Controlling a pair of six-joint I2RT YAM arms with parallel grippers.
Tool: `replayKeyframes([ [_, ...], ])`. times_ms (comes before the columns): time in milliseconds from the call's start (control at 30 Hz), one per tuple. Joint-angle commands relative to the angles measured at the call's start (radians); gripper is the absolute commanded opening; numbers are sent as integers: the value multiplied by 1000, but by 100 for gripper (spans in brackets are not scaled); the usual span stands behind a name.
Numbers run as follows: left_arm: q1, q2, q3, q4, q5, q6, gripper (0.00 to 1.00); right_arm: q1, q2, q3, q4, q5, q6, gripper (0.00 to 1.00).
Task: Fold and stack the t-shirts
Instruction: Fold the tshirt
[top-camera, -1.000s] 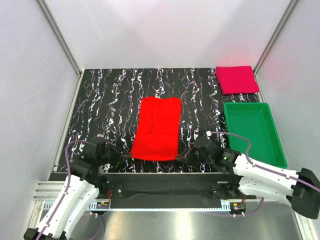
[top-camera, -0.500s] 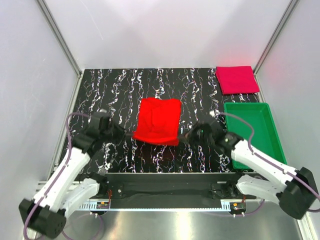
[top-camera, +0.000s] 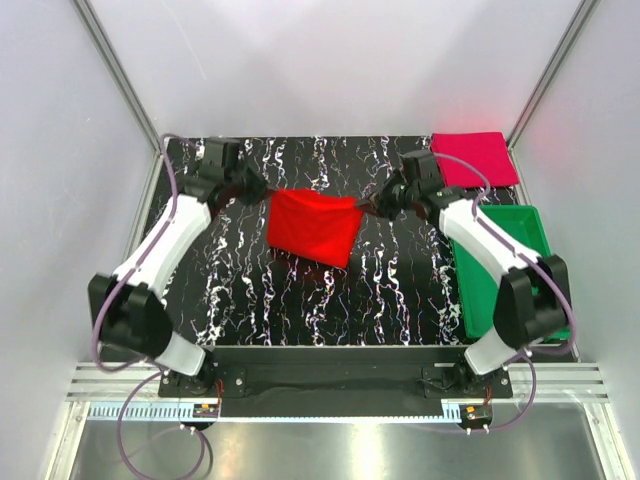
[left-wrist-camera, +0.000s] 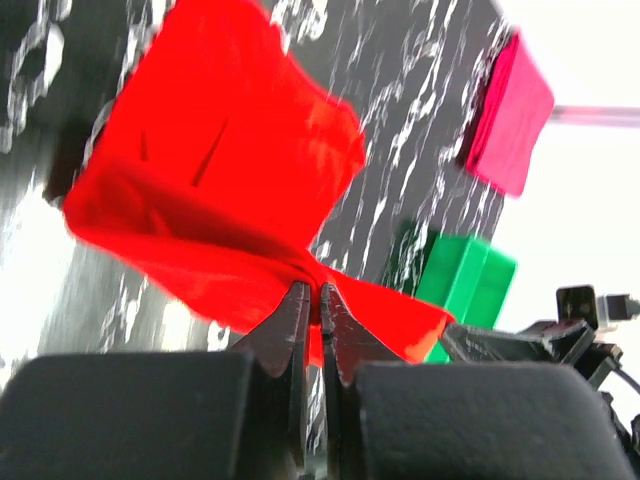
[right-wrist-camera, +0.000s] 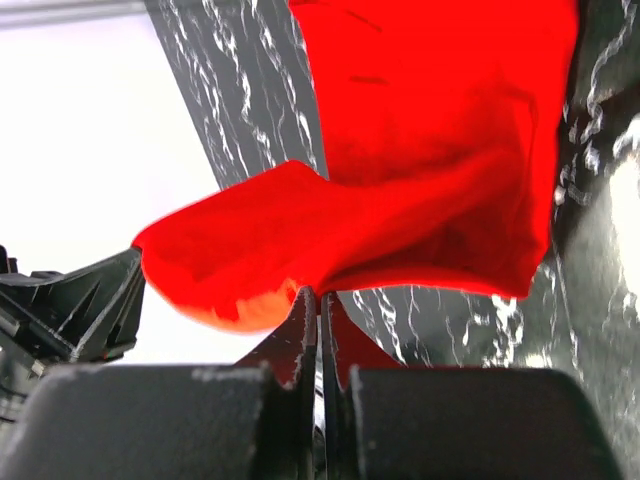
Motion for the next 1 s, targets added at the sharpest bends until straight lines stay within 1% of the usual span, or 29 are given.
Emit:
replayKeyframes([
  [0,33,94,117,76,26,61,0,-43,80,118,-1,-96,-59,0],
  [33,47,146,134,80,38,63,0,-57,118,133,0,-104,-60,0],
  [200,73,304,283,80,109,92,0,-97,232,209,2,-138,-62,0],
  [333,87,453,410,82,176,109,0,-127,290,236,11,-155,-59,0],
  [533,90,605,490,80,232,115,0,-150,378,267,29,-167,-53,0],
  [700,99,704,564,82,213,135,0,-176,463,290,74,-190,-47,0],
  [800,107,784,639,83,236,149,0,-195,532,330,95,-212,-42,0],
  [900,111,872,732,80,223,181,1,-209,632,406,108,-235,-79,0],
  [933,114,889,769,80,215,187,1,-213,672,476,105,-262,-88,0],
  [967,119,924,786,76,213,187,3,-219,734,506,102,-288,-97,2],
])
